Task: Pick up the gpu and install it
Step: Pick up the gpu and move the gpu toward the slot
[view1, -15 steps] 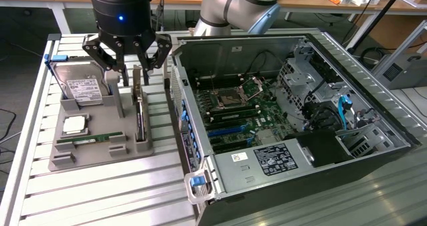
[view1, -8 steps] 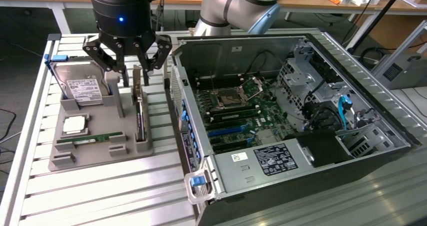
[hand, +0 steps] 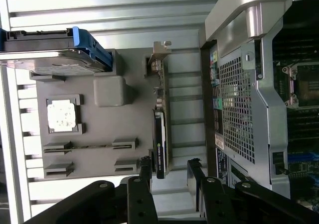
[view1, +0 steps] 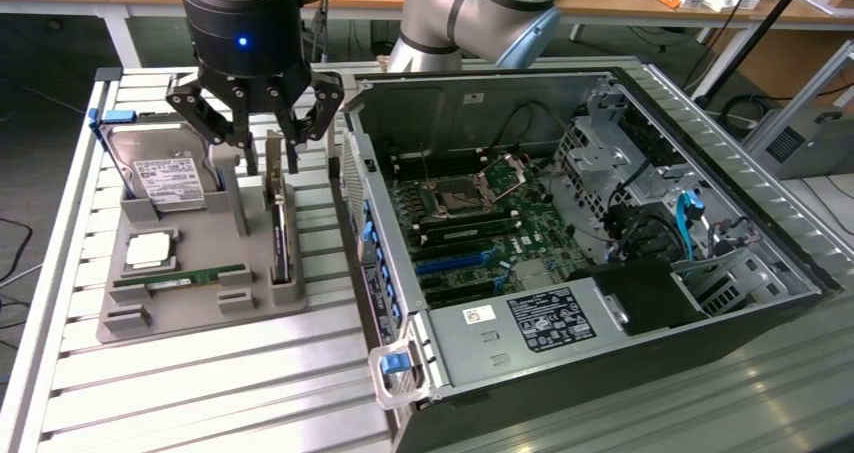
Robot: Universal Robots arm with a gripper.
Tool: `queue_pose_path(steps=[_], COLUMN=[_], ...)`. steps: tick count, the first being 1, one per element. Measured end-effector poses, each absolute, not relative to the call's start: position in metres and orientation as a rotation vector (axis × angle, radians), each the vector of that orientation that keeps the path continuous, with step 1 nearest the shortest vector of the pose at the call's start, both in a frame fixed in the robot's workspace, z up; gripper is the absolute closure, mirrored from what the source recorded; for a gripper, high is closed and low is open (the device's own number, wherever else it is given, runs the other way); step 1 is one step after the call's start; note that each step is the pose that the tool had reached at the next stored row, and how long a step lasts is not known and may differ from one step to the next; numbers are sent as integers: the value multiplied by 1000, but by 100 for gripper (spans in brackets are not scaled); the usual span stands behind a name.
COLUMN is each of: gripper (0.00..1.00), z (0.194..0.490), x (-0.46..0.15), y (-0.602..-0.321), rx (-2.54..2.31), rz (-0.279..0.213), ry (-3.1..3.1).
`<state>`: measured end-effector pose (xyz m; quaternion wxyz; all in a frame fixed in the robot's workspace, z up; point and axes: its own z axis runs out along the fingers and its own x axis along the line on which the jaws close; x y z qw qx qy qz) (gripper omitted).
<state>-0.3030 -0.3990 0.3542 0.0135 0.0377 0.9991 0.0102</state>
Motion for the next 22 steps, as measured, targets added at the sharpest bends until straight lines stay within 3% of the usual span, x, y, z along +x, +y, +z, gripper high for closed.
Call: queue_pose_path(steps=[22], gripper=[58], z=[341], x=[-303], y=[-399], rx=[117], rz=[31], ry=[3112])
